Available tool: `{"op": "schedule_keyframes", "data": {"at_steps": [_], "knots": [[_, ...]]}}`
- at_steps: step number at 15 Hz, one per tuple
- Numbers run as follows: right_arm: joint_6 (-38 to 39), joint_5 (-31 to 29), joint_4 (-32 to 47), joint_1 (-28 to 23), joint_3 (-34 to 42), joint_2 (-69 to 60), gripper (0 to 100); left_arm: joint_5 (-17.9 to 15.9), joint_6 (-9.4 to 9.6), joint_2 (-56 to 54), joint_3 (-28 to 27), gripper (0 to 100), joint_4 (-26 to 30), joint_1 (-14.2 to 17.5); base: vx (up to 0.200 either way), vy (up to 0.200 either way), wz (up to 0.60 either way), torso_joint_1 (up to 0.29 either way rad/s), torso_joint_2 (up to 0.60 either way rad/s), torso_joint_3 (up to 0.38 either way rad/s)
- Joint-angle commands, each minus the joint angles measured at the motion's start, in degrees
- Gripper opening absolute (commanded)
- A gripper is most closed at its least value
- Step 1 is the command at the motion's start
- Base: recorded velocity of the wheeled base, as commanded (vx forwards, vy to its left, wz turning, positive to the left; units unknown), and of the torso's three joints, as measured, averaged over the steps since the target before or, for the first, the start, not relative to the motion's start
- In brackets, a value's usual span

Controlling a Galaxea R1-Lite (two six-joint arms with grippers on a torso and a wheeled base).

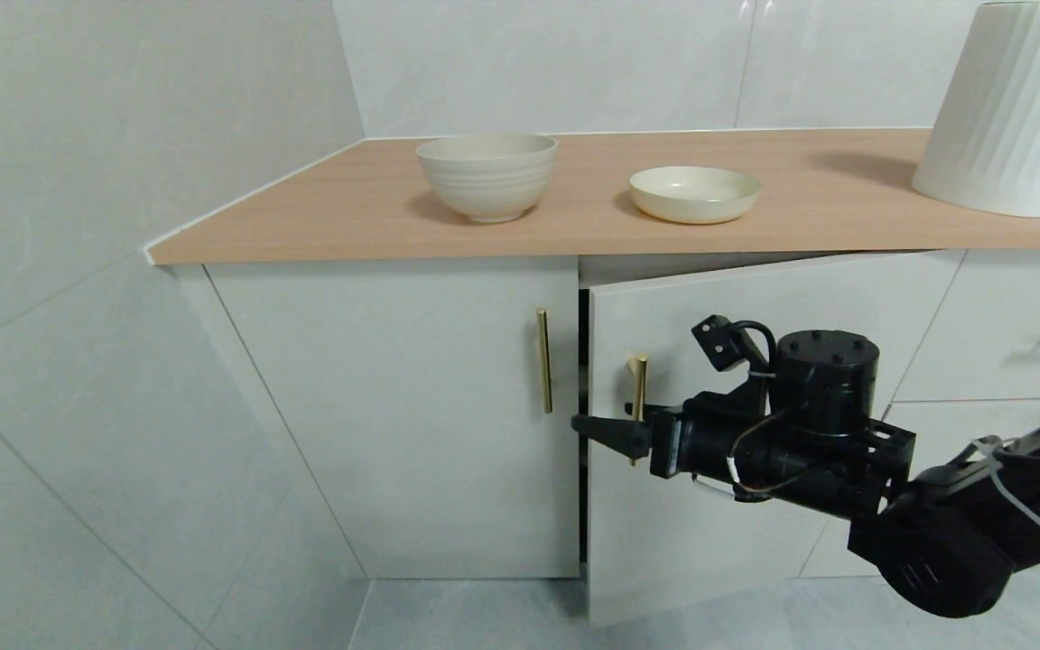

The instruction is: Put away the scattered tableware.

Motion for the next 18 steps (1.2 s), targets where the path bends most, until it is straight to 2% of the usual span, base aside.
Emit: {"op": "schedule_keyframes", "data": {"at_steps": [1,4,5,9,12,13,14,15,16,18], "knots": [[-0.12,0.76,-0.57,1.6,4.22,-3.53,100,0.01,0.0,0.0,0.0,100,0.01,0.02,0.0,0.0,0.0,0.0,0.0,0.0],[0.06,0.76,-1.1,3.7,7.03,-5.37,100,-0.08,0.61,0.0,0.0,100,0.01,0.02,0.0,0.0,0.0,0.0,0.0,0.0],[0.15,0.76,-1.89,4.14,8.35,-6.08,100,0.01,-0.09,0.0,0.0,100,0.01,0.02,0.0,0.0,0.0,0.0,0.0,0.0],[0.15,0.76,-4.62,4.94,14.32,-9.07,100,-0.08,0.26,0.0,0.0,100,-0.07,0.02,0.0,0.0,0.0,0.0,0.0,0.0],[0.15,0.76,-6.81,5.73,18.19,-11.18,100,0.27,-0.18,0.0,0.0,100,-0.25,0.02,0.0,0.0,0.0,0.0,0.0,0.0],[0.06,0.76,-7.34,5.81,19.51,-12.05,100,0.01,-0.18,0.0,-2.02,100,-0.78,0.02,0.0,0.0,0.0,0.0,0.0,0.0],[0.06,0.76,-7.87,5.81,20.83,-12.76,100,-1.4,-0.18,1.23,-7.65,100,0.72,-0.33,0.0,0.0,0.0,0.0,0.0,0.0],[0.06,0.67,-8.57,5.81,21.97,-13.28,100,-4.3,-0.18,4.75,-12.48,100,3.09,-1.56,0.0,0.0,0.0,0.0,0.0,0.0],[0.06,0.67,-9.71,5.81,23.2,-13.72,100,-8.52,-0.18,10.02,-18.54,100,5.11,-2.88,0.0,0.0,0.0,0.0,0.0,0.0],[-0.12,0.76,-11.21,5.81,24.78,-13.72,100,-17.48,-0.09,25.4,-26.63,100,5.46,-4.02,0.0,0.0,0.0,0.0,0.0,0.0]]}}
